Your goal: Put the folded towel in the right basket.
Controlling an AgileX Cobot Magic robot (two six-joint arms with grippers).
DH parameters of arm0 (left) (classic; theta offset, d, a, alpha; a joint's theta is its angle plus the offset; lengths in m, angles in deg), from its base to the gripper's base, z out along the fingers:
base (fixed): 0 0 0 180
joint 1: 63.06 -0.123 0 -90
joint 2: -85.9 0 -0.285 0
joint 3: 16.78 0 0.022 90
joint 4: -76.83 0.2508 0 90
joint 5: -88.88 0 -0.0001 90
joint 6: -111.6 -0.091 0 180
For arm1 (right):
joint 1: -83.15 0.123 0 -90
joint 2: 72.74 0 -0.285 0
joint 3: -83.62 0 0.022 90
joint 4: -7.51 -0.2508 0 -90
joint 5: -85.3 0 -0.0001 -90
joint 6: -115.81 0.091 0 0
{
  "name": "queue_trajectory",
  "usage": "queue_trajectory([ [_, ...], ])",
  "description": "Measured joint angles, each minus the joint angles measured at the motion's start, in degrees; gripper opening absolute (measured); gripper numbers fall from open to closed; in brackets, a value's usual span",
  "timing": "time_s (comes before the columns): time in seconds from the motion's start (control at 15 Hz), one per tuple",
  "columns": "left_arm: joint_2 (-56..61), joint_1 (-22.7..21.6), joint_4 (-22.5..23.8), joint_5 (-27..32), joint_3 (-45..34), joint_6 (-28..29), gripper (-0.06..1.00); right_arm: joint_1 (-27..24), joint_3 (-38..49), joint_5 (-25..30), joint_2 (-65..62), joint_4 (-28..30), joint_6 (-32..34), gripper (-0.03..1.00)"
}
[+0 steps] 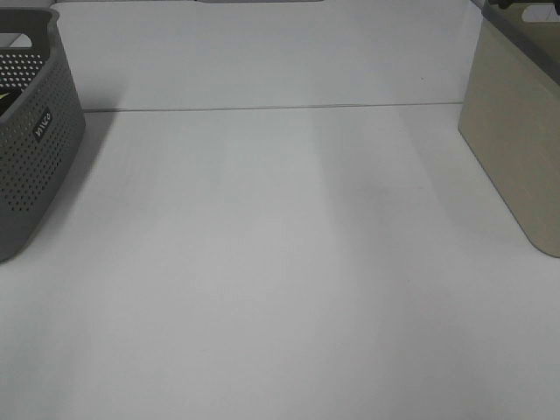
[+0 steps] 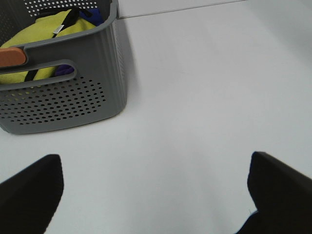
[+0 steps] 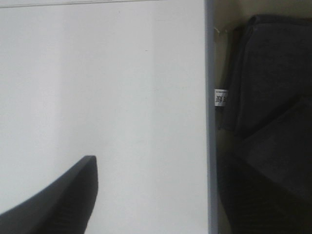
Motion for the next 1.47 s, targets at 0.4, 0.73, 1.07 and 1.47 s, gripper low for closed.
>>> queue_trajectory([
  [0.4,0.0,0.0,0.0,0.0,0.0,0.0,0.98,1.8,21.1,-0.1,-22.0,1.9,0.9,0.67],
  [0.73,0.0,0.0,0.0,0.0,0.0,0.0,0.98,1.8,47.2,-0.1,-42.5,2.1,0.9,0.67],
  [1.07,0.0,0.0,0.0,0.0,0.0,0.0,0.98,1.8,68.4,-0.1,-64.6,2.1,0.9,0.67],
  [1.47,0.0,0.0,0.0,0.0,0.0,0.0,0.98,1.8,82.4,0.0,-97.2,2.1,-0.7,0.67],
])
